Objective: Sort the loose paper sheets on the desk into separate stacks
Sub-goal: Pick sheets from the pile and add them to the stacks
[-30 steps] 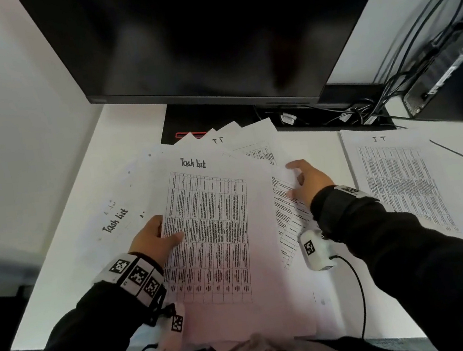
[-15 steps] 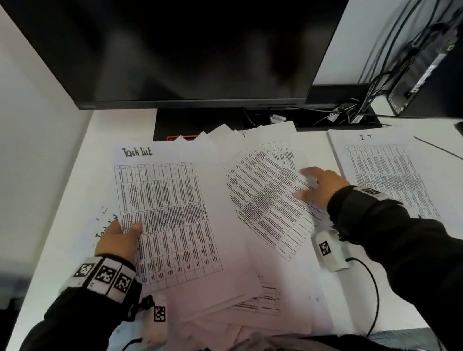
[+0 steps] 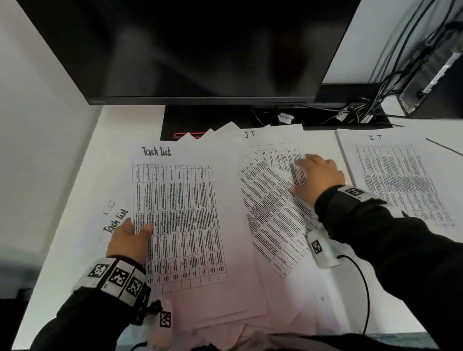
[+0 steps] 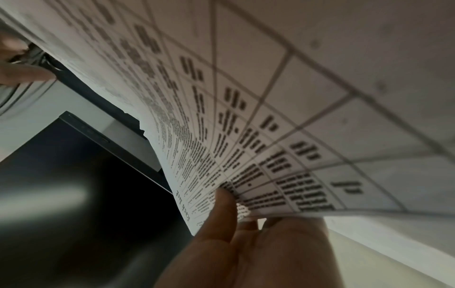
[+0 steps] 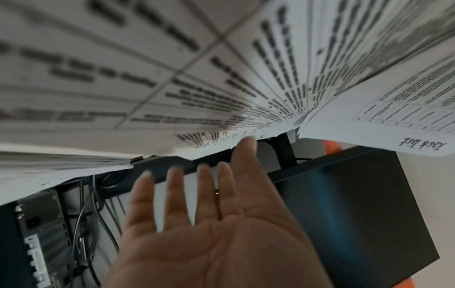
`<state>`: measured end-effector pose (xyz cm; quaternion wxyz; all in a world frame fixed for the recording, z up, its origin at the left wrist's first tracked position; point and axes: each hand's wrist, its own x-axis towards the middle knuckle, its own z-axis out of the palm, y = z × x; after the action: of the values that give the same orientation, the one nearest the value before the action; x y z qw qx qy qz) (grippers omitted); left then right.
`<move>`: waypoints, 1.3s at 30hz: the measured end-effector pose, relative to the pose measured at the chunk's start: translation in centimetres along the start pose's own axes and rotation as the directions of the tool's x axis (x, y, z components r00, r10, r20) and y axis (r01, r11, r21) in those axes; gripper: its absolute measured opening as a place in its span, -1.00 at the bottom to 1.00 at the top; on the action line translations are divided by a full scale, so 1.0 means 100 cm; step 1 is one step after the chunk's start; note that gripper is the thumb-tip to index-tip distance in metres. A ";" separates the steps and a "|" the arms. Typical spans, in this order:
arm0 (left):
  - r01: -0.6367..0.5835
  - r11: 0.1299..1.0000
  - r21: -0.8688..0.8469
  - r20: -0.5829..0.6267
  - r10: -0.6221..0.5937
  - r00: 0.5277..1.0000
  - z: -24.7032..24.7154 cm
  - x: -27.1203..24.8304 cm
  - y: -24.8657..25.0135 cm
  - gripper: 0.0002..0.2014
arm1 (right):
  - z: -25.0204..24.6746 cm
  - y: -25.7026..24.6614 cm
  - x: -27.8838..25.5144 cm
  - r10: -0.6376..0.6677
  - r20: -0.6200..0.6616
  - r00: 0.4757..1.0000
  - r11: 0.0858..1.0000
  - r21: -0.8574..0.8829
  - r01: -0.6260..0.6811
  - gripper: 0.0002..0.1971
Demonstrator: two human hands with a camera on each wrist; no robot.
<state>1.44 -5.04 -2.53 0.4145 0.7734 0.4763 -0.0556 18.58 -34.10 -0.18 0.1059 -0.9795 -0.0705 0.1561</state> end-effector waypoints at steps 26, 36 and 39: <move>-0.245 0.935 -0.255 0.029 0.261 0.965 -0.036 -0.004 0.016 -0.71 | -0.038 0.025 -0.027 0.132 0.094 0.987 0.789 0.593 -0.162 -0.71; -0.287 0.950 -0.124 0.108 0.300 0.948 0.003 -0.006 0.028 -0.82 | -0.029 0.013 -0.040 0.153 0.121 0.981 0.710 0.677 -0.194 -0.61; -0.240 0.959 -0.150 0.051 0.250 0.967 0.004 -0.003 0.025 -0.83 | -0.031 0.020 -0.044 0.198 0.107 0.974 0.689 0.692 -0.216 -0.61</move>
<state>3.30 -6.03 -1.14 0.4890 0.7923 0.3650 0.0034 15.60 -37.33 3.52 0.4490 -0.8662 0.1031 0.1937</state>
